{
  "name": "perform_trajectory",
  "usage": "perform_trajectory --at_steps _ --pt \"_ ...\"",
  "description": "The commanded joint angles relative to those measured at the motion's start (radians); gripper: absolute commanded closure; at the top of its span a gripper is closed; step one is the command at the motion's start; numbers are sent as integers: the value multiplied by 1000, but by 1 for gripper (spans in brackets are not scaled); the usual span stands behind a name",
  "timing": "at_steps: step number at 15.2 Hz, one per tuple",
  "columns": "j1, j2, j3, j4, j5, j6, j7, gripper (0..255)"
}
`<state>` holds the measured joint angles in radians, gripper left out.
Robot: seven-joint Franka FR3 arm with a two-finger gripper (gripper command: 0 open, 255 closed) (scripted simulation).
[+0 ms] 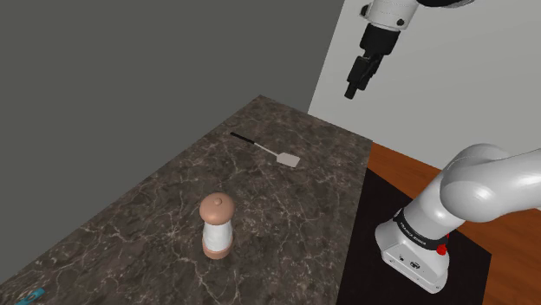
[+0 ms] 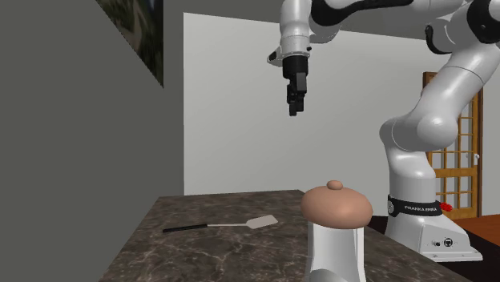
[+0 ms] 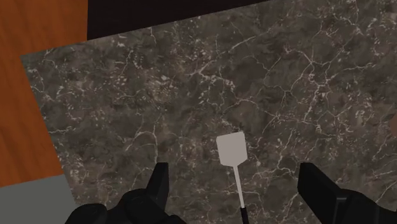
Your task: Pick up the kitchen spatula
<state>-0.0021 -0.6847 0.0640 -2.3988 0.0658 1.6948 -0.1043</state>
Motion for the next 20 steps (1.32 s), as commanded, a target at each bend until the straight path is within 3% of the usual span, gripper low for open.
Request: perform_trajectory --at_steps 1,10,20 --pt "7 46 11 -18 4 73 -3 0" --pt "33 307 65 -48 11 395 -7 0" --pt "52 675 119 56 -49 689 23 0"
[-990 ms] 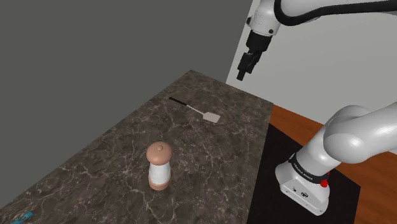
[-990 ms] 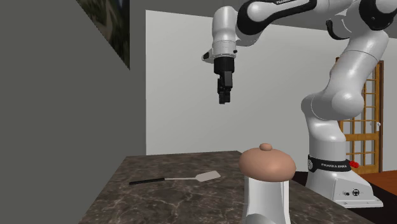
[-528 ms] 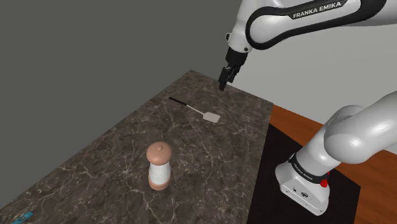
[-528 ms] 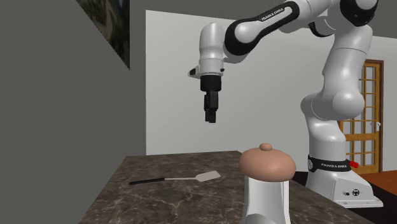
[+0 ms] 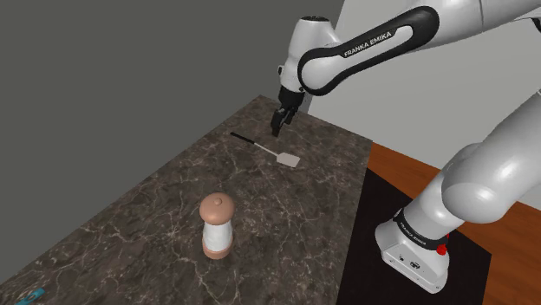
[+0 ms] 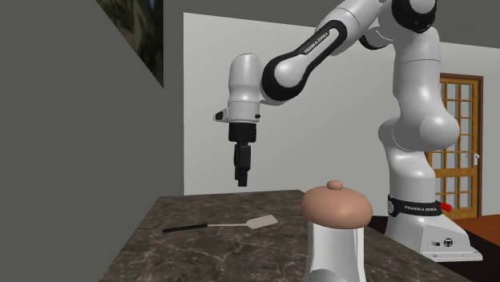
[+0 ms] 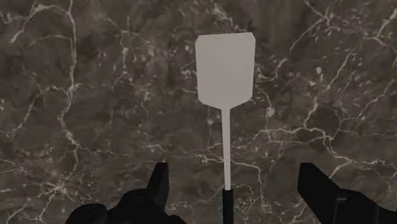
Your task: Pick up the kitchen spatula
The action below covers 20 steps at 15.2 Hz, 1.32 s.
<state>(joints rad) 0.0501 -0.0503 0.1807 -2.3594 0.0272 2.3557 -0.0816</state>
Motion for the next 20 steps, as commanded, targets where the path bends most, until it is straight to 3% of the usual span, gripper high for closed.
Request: perform_trajectory --at_steps 1,5,14,15,20 --pt "3 80 5 35 -22 52 7 0" --pt "19 231 10 118 -73 129 34 0" --pt "27 311 -1 104 -101 221 54 0" --pt "26 312 -2 105 -101 220 51 255" --pt "25 312 -2 107 -101 219 51 255"
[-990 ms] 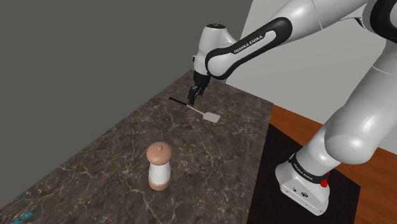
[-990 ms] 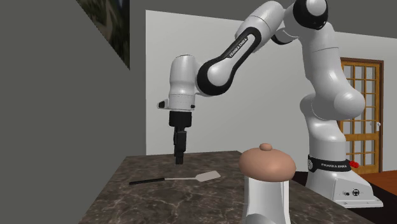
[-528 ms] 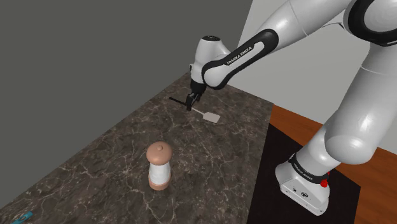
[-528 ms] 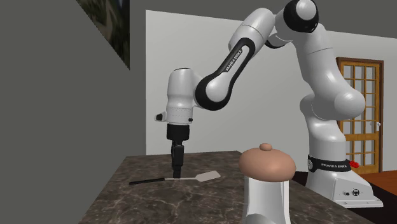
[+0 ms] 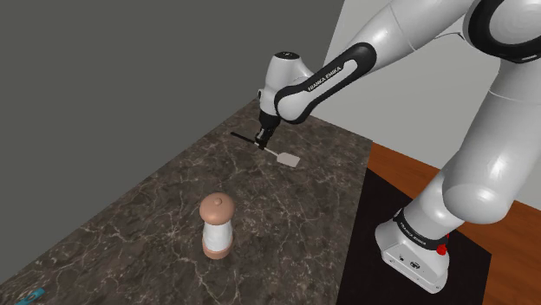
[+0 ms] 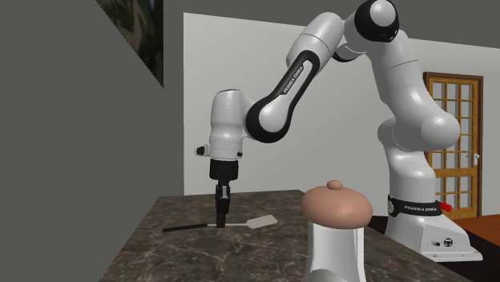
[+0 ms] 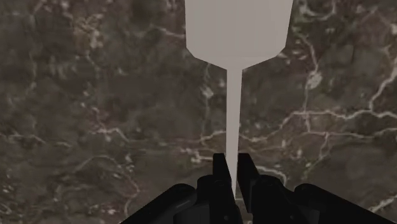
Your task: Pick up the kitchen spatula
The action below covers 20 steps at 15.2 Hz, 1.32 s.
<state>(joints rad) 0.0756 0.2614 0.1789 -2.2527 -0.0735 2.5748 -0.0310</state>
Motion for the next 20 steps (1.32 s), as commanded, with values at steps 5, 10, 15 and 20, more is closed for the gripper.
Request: perform_trajectory --at_steps 5,10,15,20 --pt "1 -12 2 -2 3 -10 0 255" --pt "-5 -65 10 7 22 -70 -12 255" --pt "-8 -114 15 21 39 -133 -24 255" --pt "-10 -151 17 37 51 -185 -32 255"
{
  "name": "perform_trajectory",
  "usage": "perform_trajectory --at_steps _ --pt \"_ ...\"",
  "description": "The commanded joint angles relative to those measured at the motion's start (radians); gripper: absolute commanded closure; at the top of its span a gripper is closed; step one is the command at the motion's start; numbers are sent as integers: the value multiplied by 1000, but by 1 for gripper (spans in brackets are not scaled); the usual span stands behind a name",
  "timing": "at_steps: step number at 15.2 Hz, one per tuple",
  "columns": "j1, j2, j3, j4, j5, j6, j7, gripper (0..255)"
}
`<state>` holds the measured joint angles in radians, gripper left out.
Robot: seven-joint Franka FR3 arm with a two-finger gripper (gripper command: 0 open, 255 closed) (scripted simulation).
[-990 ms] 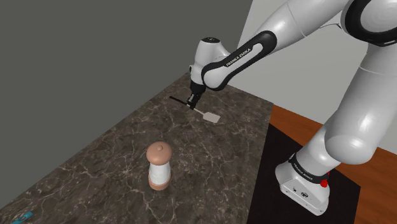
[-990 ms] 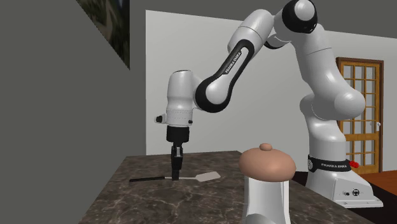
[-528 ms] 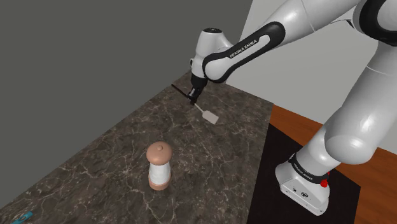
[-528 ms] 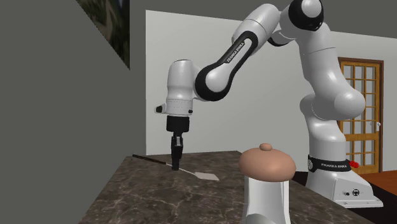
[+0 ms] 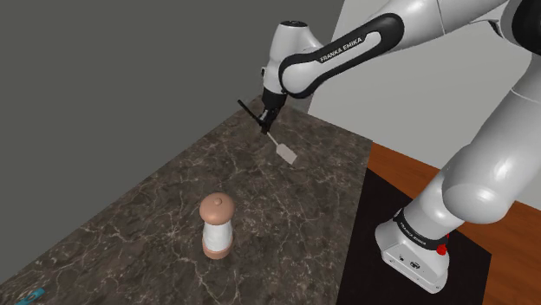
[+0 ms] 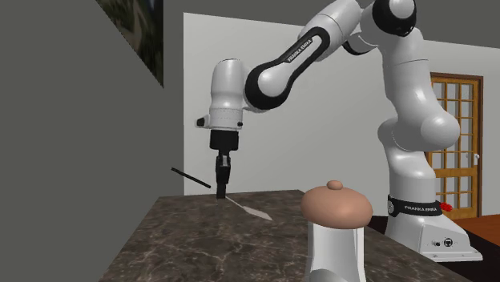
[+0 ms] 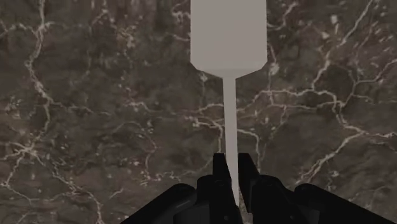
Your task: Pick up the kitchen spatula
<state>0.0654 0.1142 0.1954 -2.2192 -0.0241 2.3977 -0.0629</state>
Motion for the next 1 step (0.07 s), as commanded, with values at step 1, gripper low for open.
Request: perform_trajectory --at_steps 1 --pt "0 -4 1 3 1 -8 0 255"
